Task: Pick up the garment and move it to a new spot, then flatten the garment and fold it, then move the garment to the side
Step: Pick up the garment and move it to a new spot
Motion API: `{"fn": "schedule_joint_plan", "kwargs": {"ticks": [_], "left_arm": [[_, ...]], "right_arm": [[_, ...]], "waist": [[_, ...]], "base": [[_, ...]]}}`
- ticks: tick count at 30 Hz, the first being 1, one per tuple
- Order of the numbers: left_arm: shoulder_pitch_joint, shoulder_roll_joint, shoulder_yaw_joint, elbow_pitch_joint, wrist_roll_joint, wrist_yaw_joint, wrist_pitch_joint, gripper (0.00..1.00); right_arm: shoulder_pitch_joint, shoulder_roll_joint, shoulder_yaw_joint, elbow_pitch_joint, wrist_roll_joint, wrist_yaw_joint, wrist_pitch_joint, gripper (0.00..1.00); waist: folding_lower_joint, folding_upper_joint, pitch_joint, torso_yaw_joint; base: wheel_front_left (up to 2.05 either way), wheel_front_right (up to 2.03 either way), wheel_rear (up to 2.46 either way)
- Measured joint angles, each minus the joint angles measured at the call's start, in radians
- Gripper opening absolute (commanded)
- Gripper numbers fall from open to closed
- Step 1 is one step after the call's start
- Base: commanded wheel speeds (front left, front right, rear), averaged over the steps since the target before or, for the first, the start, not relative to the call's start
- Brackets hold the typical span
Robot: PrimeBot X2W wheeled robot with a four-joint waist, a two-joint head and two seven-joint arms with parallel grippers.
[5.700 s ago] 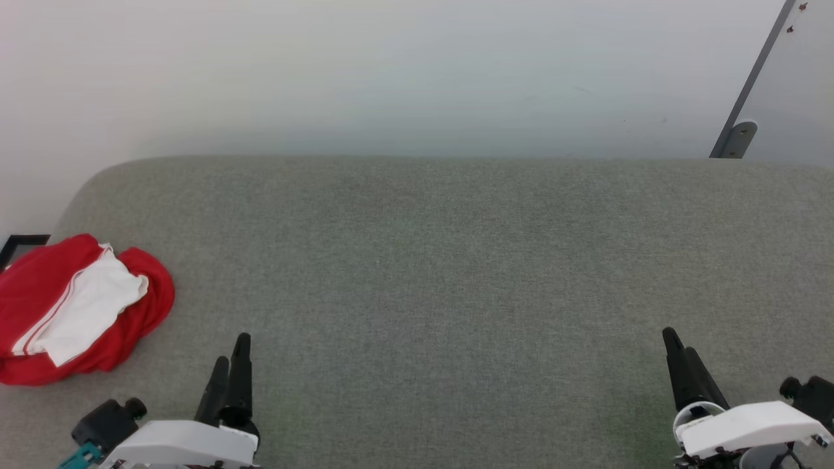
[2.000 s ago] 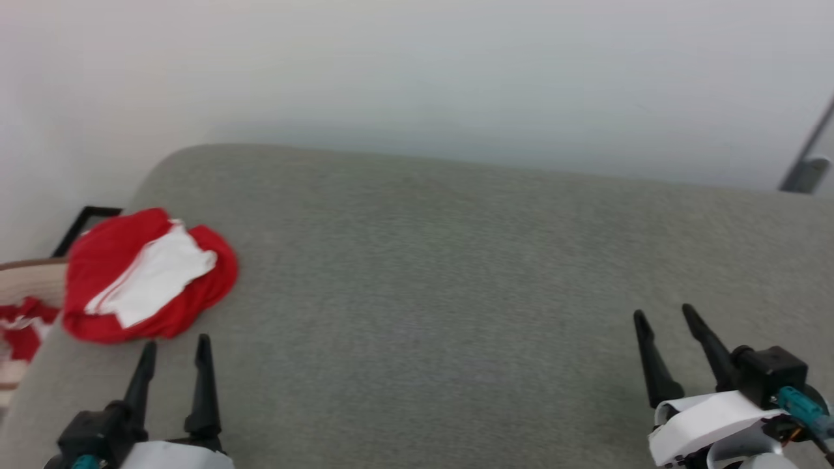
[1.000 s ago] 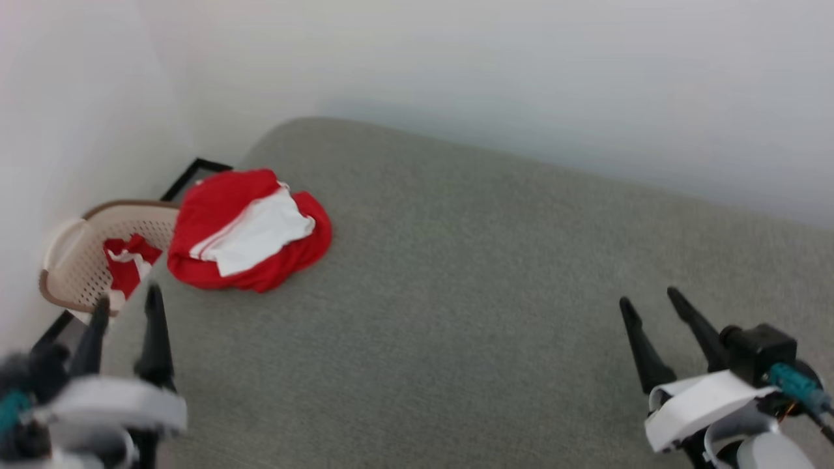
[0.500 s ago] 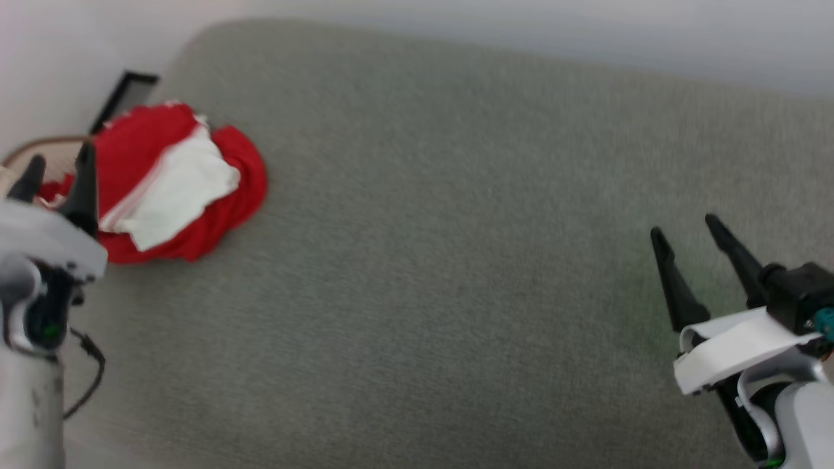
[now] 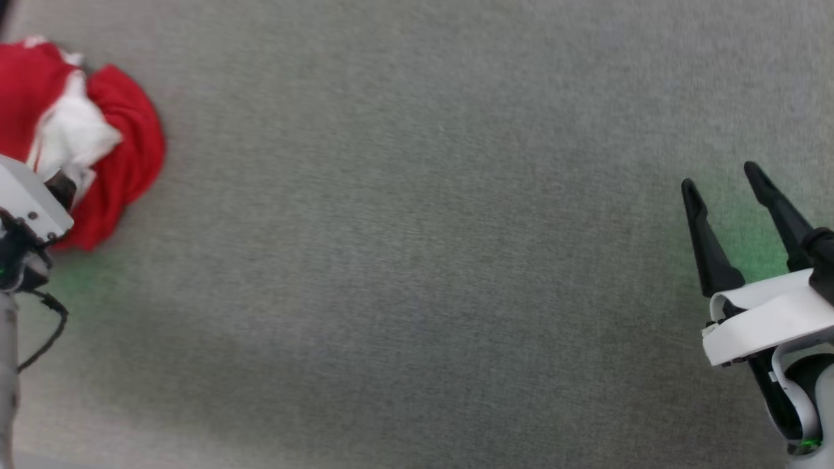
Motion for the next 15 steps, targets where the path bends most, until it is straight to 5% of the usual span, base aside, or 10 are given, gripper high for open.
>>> {"fn": "schedule_joint_plan", "kwargs": {"ticks": [10,11,12,13,15], "left_arm": [[-0.136,0.019,-0.009,0.203,-0.026,0.000,0.135,1.00],[-0.140,0.020,-0.010,0.207,-0.027,0.000,0.137,0.89],[-0.143,0.019,-0.013,0.210,-0.027,0.000,0.137,0.29],[-0.146,0.018,-0.014,0.213,-0.027,0.000,0.134,0.00],[-0.146,0.014,-0.029,0.218,-0.020,0.000,0.110,0.00]], "right_arm": [[0.000,-0.001,-0.028,-0.078,-0.009,0.000,0.044,1.00],[0.000,0.000,-0.030,-0.082,-0.010,0.000,0.048,1.00],[0.000,0.001,-0.031,-0.085,-0.011,0.000,0.052,1.00],[0.000,0.001,-0.033,-0.088,-0.011,0.000,0.052,1.00],[0.000,0.003,-0.034,-0.090,-0.014,0.000,0.053,1.00]], "waist": [[-0.0001,0.0000,0.073,-0.048],[0.0000,0.0000,0.075,-0.049],[-0.0001,0.0001,0.076,-0.048],[0.0000,0.0000,0.076,-0.046],[0.0000,0.0000,0.073,-0.040]], "base": [[0.00,0.00,0.00],[0.00,0.00,0.00],[0.00,0.00,0.00],[0.00,0.00,0.00],[0.00,0.00,0.00]]}}
